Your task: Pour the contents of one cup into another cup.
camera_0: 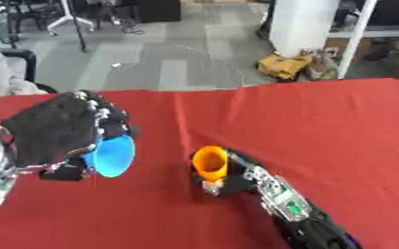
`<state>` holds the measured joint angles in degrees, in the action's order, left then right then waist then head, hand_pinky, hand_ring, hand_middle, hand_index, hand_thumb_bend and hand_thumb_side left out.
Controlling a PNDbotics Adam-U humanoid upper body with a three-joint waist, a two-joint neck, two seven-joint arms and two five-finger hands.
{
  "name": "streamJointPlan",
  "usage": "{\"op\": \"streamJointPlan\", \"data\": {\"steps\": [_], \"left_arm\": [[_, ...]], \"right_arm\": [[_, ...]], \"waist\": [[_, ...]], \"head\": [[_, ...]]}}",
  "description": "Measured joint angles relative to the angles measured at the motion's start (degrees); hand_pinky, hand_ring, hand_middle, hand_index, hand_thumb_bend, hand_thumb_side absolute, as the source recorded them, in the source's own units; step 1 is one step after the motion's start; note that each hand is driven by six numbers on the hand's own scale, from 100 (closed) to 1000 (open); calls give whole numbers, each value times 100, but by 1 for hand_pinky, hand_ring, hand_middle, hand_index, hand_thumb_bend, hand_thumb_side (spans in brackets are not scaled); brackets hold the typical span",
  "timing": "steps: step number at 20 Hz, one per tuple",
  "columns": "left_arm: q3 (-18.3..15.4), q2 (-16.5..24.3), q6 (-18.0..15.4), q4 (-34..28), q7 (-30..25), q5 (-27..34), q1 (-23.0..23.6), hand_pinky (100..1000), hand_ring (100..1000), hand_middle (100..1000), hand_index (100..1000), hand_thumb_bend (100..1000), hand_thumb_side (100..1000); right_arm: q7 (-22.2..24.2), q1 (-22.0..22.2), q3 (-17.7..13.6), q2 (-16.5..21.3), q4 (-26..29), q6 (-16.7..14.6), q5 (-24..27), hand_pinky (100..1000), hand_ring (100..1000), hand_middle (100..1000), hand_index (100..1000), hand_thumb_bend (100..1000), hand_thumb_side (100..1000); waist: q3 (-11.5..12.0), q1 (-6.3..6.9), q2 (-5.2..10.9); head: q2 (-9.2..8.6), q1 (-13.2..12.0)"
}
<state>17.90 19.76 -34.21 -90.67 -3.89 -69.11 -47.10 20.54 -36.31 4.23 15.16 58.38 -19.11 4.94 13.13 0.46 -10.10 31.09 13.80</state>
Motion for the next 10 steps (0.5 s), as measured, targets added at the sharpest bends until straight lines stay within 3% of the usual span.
{"op": "streamJointPlan", "data": {"steps": [3,5,10], "left_arm": [[-102,0,134,-79,61,220,97,412,373,401,716,603,100],[-178,0,222,-107,116,368,180,403,372,400,710,612,100],[-476,-8,577,-190,479,1081,489,350,330,392,689,599,100]], "right_arm": [[-1066,0,61,119,83,-102,-480,992,891,804,887,515,100],[-1597,7,140,170,146,-133,-797,991,889,809,894,532,100],[-2055,209,124,308,253,-128,-1002,943,849,791,888,548,100]], "waist": [[10,-15,19],[10,-26,20],[-1,-72,22]], "head": [[3,22],[4,30],[8,26]]}}
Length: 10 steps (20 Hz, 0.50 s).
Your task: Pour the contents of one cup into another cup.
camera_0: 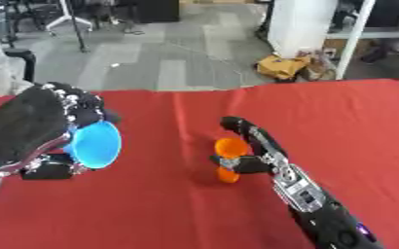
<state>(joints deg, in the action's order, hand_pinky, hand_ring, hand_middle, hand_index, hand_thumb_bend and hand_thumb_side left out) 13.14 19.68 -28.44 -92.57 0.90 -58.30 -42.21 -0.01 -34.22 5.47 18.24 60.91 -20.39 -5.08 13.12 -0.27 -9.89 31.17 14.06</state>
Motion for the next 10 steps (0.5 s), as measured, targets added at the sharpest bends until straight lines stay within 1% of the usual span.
{"op": "streamJointPlan", "data": {"steps": [2,4,7,10], "left_arm": [[-145,-7,179,-7,138,506,127,335,318,389,683,594,100],[-275,-8,356,-3,159,1079,230,320,307,386,677,585,100],[-441,-19,590,56,23,1937,384,301,292,380,668,573,100],[-585,-93,791,151,-175,2662,569,292,285,377,664,567,100]], "right_arm": [[-24,105,-83,73,69,30,192,924,839,778,883,549,100],[-9,209,-170,163,190,77,474,920,833,774,881,554,100],[64,352,-270,267,477,151,918,902,810,756,875,547,100],[149,439,-311,315,796,236,1287,892,802,752,875,546,100]], "waist": [[-18,-26,6],[-43,-49,17],[-81,-79,26],[-114,-109,29]], "head": [[2,-14],[6,-34],[24,-55],[42,-72]]}}
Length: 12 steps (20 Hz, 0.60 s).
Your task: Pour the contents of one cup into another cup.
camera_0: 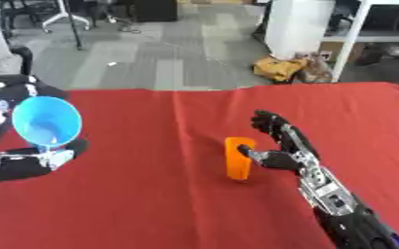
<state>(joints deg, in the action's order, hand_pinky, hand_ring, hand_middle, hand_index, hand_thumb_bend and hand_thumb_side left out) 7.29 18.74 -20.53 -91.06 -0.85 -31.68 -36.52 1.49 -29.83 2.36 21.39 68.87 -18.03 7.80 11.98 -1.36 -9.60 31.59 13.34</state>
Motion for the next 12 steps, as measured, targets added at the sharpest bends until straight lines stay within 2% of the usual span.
{"op": "streamJointPlan", "data": {"steps": [7,9,12], "left_arm": [[-228,-242,307,367,-335,1285,302,270,268,365,639,555,100],[-232,-325,374,611,-399,1747,292,280,275,372,637,565,100],[-222,-462,424,1147,-513,2375,108,330,305,403,639,583,100]], "right_arm": [[-58,69,-186,39,608,133,509,889,799,750,873,523,100],[-176,95,-296,54,783,146,622,890,799,750,874,499,100],[-407,112,-471,55,1100,147,757,895,800,749,874,510,100]], "waist": [[-36,-8,9],[-77,-27,17],[-164,-69,29]], "head": [[4,-21],[4,-46],[4,-110]]}}
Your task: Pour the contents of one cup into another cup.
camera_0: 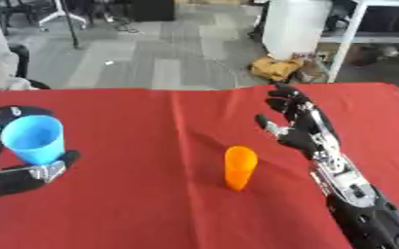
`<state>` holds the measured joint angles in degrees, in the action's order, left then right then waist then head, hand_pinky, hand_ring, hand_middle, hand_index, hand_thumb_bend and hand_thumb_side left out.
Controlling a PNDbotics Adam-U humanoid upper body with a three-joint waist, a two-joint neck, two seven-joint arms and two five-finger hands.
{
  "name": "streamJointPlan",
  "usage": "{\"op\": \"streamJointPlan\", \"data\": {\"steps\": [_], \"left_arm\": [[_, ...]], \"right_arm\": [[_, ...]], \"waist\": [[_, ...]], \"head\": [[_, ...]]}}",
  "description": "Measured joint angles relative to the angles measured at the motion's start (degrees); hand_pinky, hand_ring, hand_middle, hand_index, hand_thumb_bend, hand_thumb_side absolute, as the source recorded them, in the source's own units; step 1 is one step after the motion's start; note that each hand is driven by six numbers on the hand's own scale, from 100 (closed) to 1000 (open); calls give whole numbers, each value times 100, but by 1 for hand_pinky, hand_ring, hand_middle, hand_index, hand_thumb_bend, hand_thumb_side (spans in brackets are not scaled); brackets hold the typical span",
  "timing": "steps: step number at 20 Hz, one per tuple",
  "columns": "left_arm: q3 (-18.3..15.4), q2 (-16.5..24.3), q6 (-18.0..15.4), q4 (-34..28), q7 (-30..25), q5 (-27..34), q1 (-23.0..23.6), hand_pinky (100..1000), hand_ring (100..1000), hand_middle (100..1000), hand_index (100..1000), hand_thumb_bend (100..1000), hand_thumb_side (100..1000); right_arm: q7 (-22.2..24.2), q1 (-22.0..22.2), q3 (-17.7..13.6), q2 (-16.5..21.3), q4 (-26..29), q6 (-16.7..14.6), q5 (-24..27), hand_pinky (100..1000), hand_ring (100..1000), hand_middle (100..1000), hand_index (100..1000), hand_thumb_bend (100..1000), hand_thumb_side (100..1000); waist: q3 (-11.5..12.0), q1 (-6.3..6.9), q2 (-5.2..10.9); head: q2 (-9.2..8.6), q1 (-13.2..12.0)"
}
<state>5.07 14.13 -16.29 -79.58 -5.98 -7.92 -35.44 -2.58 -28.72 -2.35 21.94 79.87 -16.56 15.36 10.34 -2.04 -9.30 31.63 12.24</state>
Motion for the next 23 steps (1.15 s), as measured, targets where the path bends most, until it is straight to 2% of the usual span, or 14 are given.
{"op": "streamJointPlan", "data": {"steps": [3,5,6,7,8,9,10,11,12,14,17,20,23], "left_arm": [[32,-164,-41,679,-127,413,-287,355,323,421,641,578,100],[35,-263,-100,1136,-169,558,-511,373,340,438,646,624,100],[36,-301,-143,1346,-171,580,-615,394,373,469,658,710,100],[38,-326,-196,1539,-162,558,-715,401,384,479,664,738,100],[39,-343,-257,1716,-143,485,-812,445,452,531,698,885,100],[49,-360,-325,1872,-122,377,-873,485,502,585,727,981,100],[65,-362,-398,2007,-103,229,-913,548,573,661,749,1000,100],[68,-362,-475,2107,-85,60,-931,559,584,673,767,1000,100],[68,-362,-551,2176,-63,-122,-936,612,641,737,801,1000,130],[67,-362,-705,2224,-4,-421,-936,649,686,781,830,1000,198],[42,-353,-903,2093,151,-637,-901,648,685,781,835,1000,184],[-10,-268,-996,1661,303,-565,-756,636,672,763,829,1000,113],[-105,-68,-920,1031,400,-256,-540,623,661,754,820,1000,180]], "right_arm": [[-207,0,-155,0,359,-17,50,898,802,748,875,507,100],[-334,2,-243,-2,597,-24,50,899,802,745,875,500,100],[-393,4,-281,-7,715,-22,47,900,803,744,875,497,100],[-445,8,-311,-15,830,-21,40,900,804,743,875,497,100],[-488,26,-337,-33,937,-20,32,900,803,741,875,497,100],[-525,51,-358,-57,1034,-11,22,900,801,739,875,496,100],[-558,66,-371,-66,1108,0,-2,899,799,736,874,479,100],[-585,86,-386,-76,1167,16,-22,899,798,734,874,497,100],[-610,105,-398,-95,1204,30,-35,899,796,731,874,497,100],[-642,129,-409,-113,1238,56,-59,898,795,726,874,498,100],[-662,159,-431,-134,1239,76,-69,897,792,723,873,499,100],[-664,199,-431,-149,1239,84,-69,890,788,722,873,501,100],[-642,206,-429,-149,1238,99,-69,871,780,722,872,502,100]], "waist": [[-92,-35,2],[-150,-53,1],[-176,-56,0],[-200,-54,-8],[-227,-53,-16],[-252,-53,-23],[-266,-53,-25],[-266,-53,-25],[-267,-53,-26],[-267,-51,-27],[-256,-27,-28],[-218,-2,-28],[-160,15,-28]], "head": [[0,-61],[0,-103],[0,-120],[0,-137],[0,-155],[0,-164],[0,-176],[0,-184],[0,-190],[0,-201],[-1,-204],[-1,-198],[-1,-179]]}}
